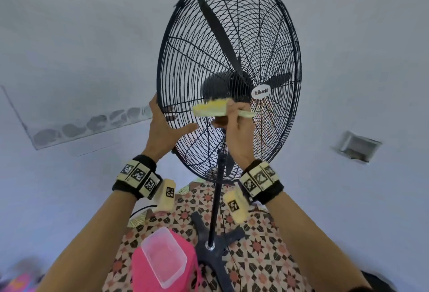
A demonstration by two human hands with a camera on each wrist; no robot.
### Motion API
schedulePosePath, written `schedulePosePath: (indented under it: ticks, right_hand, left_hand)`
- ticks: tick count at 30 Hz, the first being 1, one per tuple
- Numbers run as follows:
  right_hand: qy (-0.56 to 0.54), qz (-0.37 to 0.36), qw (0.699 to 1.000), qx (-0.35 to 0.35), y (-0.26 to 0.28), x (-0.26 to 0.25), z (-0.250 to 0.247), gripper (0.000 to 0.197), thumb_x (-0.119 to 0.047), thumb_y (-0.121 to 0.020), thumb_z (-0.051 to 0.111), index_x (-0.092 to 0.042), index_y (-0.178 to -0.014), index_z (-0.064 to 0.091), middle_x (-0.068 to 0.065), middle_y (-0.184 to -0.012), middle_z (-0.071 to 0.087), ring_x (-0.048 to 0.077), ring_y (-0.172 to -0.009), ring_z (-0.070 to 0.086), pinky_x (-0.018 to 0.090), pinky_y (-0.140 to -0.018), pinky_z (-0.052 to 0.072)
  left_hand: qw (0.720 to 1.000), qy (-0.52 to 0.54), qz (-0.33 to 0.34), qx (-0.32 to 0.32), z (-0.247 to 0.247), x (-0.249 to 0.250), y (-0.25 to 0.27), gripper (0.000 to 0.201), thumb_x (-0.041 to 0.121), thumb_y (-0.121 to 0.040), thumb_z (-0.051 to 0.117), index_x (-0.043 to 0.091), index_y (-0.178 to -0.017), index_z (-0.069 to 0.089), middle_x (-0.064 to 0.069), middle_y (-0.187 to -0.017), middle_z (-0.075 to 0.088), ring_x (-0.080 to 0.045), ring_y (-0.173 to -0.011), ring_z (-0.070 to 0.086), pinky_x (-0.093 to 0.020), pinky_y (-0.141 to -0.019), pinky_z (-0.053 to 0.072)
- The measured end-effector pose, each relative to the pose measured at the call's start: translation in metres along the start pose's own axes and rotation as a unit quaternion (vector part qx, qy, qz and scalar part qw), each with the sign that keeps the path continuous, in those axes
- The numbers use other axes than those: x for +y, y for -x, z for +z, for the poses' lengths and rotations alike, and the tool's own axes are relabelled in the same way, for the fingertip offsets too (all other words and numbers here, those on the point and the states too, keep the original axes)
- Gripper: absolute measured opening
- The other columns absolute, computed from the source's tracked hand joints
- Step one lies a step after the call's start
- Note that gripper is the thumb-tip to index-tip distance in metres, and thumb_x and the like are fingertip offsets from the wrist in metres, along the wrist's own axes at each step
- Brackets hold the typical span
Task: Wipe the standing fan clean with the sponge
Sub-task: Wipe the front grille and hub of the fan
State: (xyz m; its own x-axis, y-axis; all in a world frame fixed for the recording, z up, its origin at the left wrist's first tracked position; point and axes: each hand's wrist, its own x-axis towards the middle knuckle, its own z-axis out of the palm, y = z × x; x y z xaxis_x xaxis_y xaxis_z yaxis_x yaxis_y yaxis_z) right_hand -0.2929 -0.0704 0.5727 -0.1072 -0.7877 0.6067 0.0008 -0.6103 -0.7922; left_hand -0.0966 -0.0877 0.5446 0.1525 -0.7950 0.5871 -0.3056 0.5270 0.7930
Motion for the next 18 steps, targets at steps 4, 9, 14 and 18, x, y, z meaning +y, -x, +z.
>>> schedulePosePath:
  ticks: [4, 9, 14, 18]
  right_hand:
    - [0.004, 0.001, 1.000, 0.014, 0.000, 0.001, -0.006, 0.028, -0.026, -0.111, 0.042, 0.001, -0.112, 0.049, 0.016, -0.109, 0.070, 0.028, -0.078, 0.073, 0.035, -0.060, 0.061]
    - [0.056, 0.023, 0.992, 0.111, -0.027, 0.013, -0.026, 0.033, -0.035, -0.110, 0.043, -0.005, -0.109, 0.058, 0.015, -0.084, 0.073, 0.027, -0.066, 0.072, 0.044, -0.063, 0.061]
    - [0.057, -0.019, 0.998, 0.026, 0.008, -0.010, 0.019, 0.025, -0.026, -0.110, 0.044, -0.001, -0.109, 0.051, 0.009, -0.086, 0.071, 0.015, -0.061, 0.069, 0.028, -0.048, 0.055]
    - [0.036, -0.030, 0.998, -0.042, 0.036, -0.024, 0.041, 0.027, -0.029, -0.107, 0.051, -0.004, -0.103, 0.046, 0.010, -0.085, 0.072, 0.021, -0.066, 0.073, 0.038, -0.051, 0.059]
  left_hand:
    - [1.000, -0.003, 0.005, -0.009, -0.005, -0.004, 0.002, 0.120, 0.034, -0.072, 0.095, 0.020, -0.158, 0.014, 0.001, -0.155, 0.041, -0.011, -0.139, 0.046, -0.043, -0.118, 0.041]
    - [1.000, -0.005, -0.008, -0.016, -0.004, -0.003, 0.004, 0.132, 0.040, -0.066, 0.097, 0.024, -0.161, 0.007, 0.002, -0.160, 0.035, -0.011, -0.144, 0.040, -0.040, -0.120, 0.036]
    - [1.000, 0.015, -0.005, -0.011, 0.000, -0.011, 0.005, 0.134, 0.034, -0.064, 0.100, 0.021, -0.163, 0.010, 0.018, -0.152, 0.042, 0.002, -0.138, 0.046, -0.041, -0.116, 0.044]
    - [0.999, 0.040, -0.005, -0.028, -0.009, -0.025, 0.002, 0.127, 0.028, -0.066, 0.100, 0.019, -0.161, 0.016, 0.002, -0.150, 0.049, -0.015, -0.136, 0.053, -0.053, -0.111, 0.049]
